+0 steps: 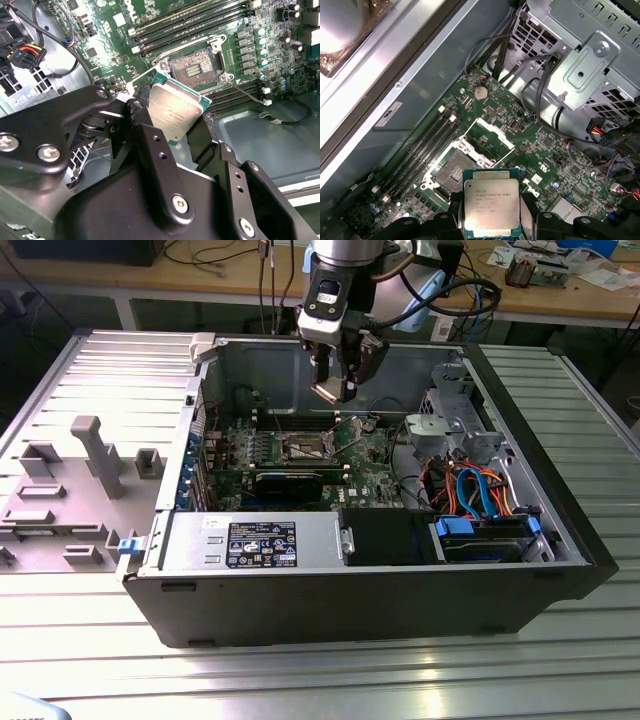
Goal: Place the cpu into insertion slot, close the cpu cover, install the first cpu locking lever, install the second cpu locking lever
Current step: 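Place the cpu into insertion slot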
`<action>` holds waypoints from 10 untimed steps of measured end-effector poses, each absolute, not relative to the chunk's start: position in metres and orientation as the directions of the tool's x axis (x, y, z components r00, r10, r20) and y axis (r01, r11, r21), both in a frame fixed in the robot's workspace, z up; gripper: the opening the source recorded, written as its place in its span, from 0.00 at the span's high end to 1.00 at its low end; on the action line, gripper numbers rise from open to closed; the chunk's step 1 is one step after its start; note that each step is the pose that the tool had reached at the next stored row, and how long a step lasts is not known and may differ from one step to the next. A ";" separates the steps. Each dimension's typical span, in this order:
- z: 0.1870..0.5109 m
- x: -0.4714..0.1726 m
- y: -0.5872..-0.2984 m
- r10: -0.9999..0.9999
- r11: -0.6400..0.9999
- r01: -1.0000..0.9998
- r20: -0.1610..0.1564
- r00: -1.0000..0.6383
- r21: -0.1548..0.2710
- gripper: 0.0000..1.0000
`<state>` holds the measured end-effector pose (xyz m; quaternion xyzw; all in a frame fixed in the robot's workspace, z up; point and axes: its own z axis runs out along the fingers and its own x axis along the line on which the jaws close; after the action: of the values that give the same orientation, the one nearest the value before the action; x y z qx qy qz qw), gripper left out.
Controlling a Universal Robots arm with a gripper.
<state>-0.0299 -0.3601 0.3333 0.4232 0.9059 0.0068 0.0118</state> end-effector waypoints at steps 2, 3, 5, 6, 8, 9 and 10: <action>0.333 -0.030 -0.360 0.769 0.639 0.768 -0.016 -0.639 0.022 0.45; 0.333 -0.030 -0.360 0.769 0.639 0.769 -0.016 -0.639 0.022 0.45; 0.333 -0.030 -0.360 0.772 0.635 0.772 -0.017 -0.635 0.021 0.45; 0.333 -0.030 -0.360 0.773 0.634 0.773 -0.017 -0.634 0.021 0.45; 0.333 -0.030 -0.360 0.776 0.631 0.776 -0.018 -0.631 0.020 0.45; 0.333 -0.030 -0.360 0.777 0.630 0.777 -0.018 -0.629 0.020 0.45; 0.333 -0.030 -0.360 0.778 0.629 0.777 -0.018 -0.629 0.020 0.45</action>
<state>-0.0299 -0.3600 0.3331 0.4308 0.9024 0.0052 0.0125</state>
